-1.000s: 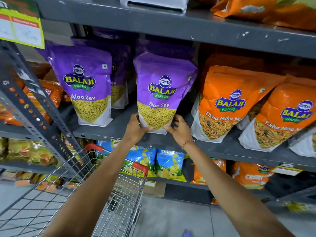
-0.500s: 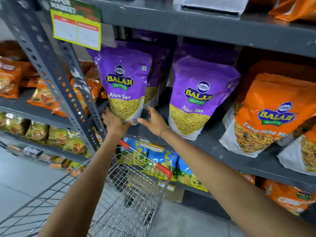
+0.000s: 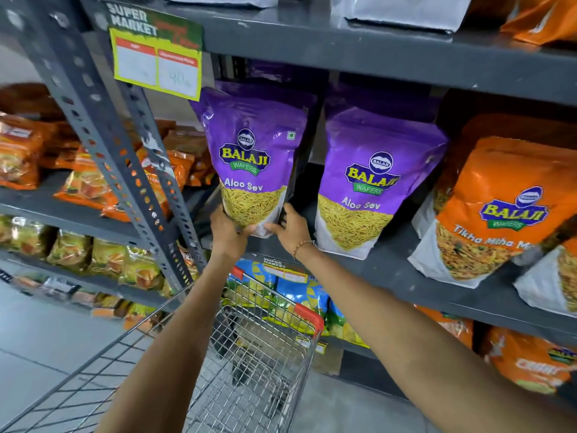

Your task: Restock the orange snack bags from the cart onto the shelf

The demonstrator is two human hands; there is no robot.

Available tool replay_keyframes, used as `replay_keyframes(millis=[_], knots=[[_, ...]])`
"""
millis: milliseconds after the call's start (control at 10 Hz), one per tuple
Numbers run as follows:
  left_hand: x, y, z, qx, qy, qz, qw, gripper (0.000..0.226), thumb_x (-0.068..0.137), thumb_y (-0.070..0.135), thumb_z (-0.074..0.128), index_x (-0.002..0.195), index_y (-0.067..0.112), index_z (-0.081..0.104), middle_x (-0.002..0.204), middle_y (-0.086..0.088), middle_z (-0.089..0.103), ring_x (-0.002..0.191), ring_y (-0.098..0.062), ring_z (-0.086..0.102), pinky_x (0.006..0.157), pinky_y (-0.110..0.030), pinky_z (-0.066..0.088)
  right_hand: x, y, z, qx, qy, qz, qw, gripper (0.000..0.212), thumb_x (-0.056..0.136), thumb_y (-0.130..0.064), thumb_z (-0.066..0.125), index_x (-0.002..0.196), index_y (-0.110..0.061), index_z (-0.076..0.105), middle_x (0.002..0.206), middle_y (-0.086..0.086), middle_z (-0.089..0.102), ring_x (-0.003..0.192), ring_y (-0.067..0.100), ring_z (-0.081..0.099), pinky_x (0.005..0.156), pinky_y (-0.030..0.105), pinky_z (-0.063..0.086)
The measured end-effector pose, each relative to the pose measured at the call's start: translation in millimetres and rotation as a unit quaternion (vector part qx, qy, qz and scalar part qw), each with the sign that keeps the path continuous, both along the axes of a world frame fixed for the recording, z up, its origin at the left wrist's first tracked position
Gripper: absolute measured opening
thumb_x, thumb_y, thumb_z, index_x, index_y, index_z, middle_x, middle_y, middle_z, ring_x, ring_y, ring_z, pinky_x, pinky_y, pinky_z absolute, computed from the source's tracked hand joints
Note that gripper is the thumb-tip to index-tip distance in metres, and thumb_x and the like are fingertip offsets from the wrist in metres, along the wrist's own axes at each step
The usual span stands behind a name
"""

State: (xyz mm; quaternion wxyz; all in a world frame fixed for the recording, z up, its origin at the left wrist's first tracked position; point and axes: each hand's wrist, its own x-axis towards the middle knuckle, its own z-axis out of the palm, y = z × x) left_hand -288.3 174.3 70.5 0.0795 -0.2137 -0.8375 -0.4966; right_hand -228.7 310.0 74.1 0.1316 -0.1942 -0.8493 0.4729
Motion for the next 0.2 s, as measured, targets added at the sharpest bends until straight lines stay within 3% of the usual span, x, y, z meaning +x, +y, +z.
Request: replay_keyframes(millis=[100,200], knots=[[4,3,1,-0.013,-0.017,0.010,1.000,0.065,0.062,0.019,0.084,0.117,0.003,0.054,0.119,-0.022,0.060,0.116,-0.035,0.055,0.094,-0.048,0.050,4,0,11,0.025,-0.038,0.056,0.997,0.056,0.085,-0.018,0.063,0.130,0.000,0.034,0.128,0.025,0.053,0.117,0.036,0.052,0.088,0.038,0.044],[31,5,6,-0.043,-0.116,0.093,0.988,0.088,0.077,0.021,0.073,0.141,-0.004,0.019,0.146,-0.027,0.029,0.137,-0.040,0.026,0.112,-0.045,0.025,24,-4,12,-0.004,-0.014,0.067,0.998,0.066,0.090,-0.019,0.055,0.142,-0.007,0.017,0.144,0.018,0.040,0.128,0.032,0.044,0.105,0.043,0.039]])
